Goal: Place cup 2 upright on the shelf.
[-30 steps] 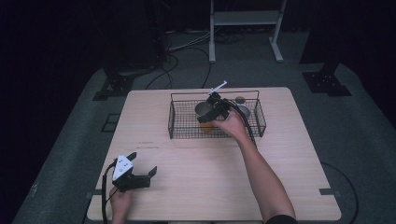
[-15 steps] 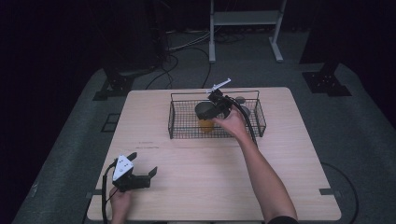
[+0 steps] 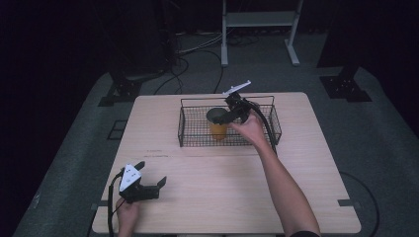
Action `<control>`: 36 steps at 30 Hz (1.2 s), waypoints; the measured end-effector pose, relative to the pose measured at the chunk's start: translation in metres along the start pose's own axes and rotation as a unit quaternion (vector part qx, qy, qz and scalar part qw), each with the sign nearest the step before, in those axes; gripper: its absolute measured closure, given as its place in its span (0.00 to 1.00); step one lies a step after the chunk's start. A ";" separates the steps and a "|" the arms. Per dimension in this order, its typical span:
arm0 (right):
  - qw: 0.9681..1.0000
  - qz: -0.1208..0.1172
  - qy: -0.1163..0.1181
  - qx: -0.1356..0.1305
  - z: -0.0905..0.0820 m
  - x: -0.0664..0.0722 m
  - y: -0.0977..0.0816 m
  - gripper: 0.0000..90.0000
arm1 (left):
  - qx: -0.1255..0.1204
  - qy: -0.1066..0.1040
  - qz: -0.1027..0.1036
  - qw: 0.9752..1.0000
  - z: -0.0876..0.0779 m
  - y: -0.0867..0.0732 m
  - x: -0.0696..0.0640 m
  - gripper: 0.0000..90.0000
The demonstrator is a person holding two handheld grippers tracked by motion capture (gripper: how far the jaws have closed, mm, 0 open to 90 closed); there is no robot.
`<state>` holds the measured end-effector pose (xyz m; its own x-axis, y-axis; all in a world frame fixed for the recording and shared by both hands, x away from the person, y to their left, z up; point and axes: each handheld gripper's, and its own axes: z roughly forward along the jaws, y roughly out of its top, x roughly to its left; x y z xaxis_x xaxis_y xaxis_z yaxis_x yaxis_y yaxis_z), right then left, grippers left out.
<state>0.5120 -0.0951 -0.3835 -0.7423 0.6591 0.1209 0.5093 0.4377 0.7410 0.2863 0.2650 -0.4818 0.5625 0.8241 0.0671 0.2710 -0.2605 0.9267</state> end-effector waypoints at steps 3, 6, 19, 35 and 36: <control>1.000 -0.005 -0.003 -0.006 -0.009 0.000 -0.001 0.00 | 0.000 0.000 0.000 1.000 0.000 0.000 0.000 0.00; 1.000 -0.009 -0.005 -0.008 -0.019 -0.001 -0.004 0.00 | 0.001 -0.001 0.000 1.000 0.000 0.000 0.000 0.00; 1.000 -0.004 -0.002 -0.022 -0.055 -0.004 -0.024 0.00 | 0.002 0.000 0.002 1.000 0.001 0.000 0.000 0.00; 0.999 0.004 0.007 -0.033 -0.088 -0.006 -0.049 0.00 | 0.003 0.002 0.004 1.000 0.001 0.000 -0.001 0.00; 1.000 0.003 0.003 -0.030 -0.090 -0.006 -0.051 0.00 | 0.003 0.001 0.004 1.000 0.001 0.000 -0.001 0.00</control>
<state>0.4515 -0.1768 -0.3623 -0.7421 0.6578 0.1292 0.4863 0.3956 0.7791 0.2871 0.2639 -0.4821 0.5625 0.8233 0.0760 0.2711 -0.2705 0.9238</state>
